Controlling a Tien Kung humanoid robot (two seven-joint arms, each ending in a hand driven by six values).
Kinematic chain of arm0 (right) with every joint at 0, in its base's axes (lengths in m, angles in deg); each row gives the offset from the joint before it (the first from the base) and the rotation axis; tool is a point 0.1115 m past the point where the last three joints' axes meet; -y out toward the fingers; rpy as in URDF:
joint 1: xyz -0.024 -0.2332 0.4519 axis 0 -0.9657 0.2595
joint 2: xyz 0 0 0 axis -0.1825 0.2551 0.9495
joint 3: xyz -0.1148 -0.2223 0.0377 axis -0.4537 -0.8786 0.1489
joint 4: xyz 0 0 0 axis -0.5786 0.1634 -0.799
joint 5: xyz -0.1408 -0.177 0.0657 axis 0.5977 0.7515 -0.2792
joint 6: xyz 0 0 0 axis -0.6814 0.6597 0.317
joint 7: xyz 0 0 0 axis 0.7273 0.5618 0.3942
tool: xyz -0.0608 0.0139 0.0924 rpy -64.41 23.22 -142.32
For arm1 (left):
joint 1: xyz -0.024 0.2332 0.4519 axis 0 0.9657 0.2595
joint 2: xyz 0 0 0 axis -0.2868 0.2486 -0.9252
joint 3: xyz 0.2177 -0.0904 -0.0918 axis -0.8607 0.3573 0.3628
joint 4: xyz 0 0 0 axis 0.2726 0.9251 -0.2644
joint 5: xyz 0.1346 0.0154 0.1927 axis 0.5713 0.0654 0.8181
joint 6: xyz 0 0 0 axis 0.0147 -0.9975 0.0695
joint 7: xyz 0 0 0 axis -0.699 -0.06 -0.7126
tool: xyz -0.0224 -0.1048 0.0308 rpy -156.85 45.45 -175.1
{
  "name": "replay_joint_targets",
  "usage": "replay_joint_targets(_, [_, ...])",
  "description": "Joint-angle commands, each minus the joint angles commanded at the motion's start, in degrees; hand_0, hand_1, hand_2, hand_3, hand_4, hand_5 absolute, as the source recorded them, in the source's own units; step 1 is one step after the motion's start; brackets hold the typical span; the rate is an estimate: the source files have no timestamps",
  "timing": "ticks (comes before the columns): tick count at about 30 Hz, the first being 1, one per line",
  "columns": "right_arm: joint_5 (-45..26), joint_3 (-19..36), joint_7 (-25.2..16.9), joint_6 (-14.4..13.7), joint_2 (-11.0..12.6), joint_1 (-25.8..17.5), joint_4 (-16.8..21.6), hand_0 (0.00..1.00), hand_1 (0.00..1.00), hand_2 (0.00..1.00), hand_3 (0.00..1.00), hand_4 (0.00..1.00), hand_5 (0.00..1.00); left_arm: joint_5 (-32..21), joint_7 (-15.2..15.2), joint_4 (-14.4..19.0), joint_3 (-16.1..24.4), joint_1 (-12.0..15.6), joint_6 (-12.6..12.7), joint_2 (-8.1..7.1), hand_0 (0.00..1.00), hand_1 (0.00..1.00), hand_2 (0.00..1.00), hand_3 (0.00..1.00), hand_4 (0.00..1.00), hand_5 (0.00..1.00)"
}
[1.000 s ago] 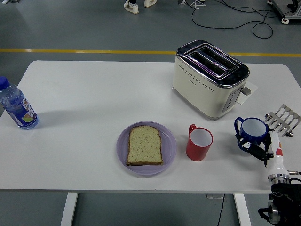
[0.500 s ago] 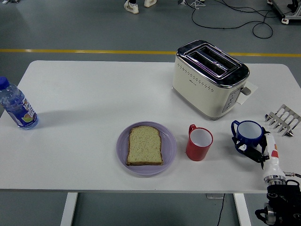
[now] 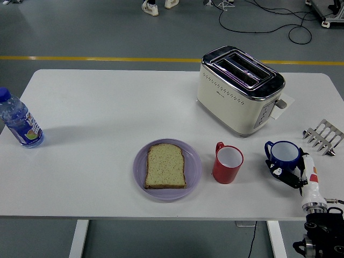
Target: Pick up the cup,pour liquid into bread,place the cup on the desk
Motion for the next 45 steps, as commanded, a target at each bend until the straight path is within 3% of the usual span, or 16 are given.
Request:
replay_joint_targets(3, [0.54,0.1,0.21,-0.6,0.08,-0.1,-0.14,0.551,0.487,0.744,0.871,0.939,0.038,0.0,0.0,-0.02,-0.03,0.03,-0.01,-0.03,0.646,0.614,0.589,0.527,0.298,0.76])
replay_joint_targets(4, [0.8,0.08,0.3,-0.86,0.11,-0.1,-0.22,0.558,0.496,0.809,0.954,0.986,0.002,0.02,0.0,-0.03,-0.03,0.04,-0.01,-0.03,0.646,0.614,0.59,0.527,0.297,0.758])
replay_joint_targets(10, [2.26,-0.01,0.6,-2.53,0.47,-0.5,-0.18,0.57,0.503,0.829,0.98,0.987,0.002,0.22,-0.01,-0.01,0.43,-0.02,-0.01,-0.15,0.646,0.614,0.589,0.527,0.297,0.759])
replay_joint_targets(27, [3.95,2.66,1.23,-1.31,0.82,-1.76,2.2,0.618,0.553,0.853,0.998,0.986,0.002,0.42,-0.01,0.03,1.0,-0.47,0.0,-0.23,0.647,0.613,0.589,0.527,0.297,0.76])
replay_joint_targets(28, [4.19,2.94,1.4,-1.03,0.84,-1.89,2.46,0.748,0.62,0.878,0.998,0.985,0.002,0.45,-0.01,0.03,1.02,-0.48,0.01,-0.24,0.647,0.613,0.589,0.527,0.295,0.757])
replay_joint_targets(33, [5.08,3.63,2.32,0.16,1.0,-2.3,3.07,0.748,0.62,0.878,0.998,0.985,0.002,0.45,-0.03,0.03,1.09,-0.51,0.01,-0.26,0.647,0.613,0.589,0.527,0.295,0.757])
replay_joint_targets(34, [5.16,3.7,2.47,0.36,0.98,-2.32,3.07,0.828,0.679,0.909,0.998,0.982,0.002,0.5,-0.02,0.03,1.04,-0.53,0.01,-0.26,0.647,0.613,0.589,0.527,0.296,0.76])
replay_joint_targets(45, [7.27,5.1,3.53,1.24,0.83,-2.79,4.24,0.868,0.743,0.951,0.998,0.976,0.002,0.51,-0.02,0.03,0.94,-0.53,0.01,-0.24,0.647,0.613,0.59,0.527,0.296,0.758])
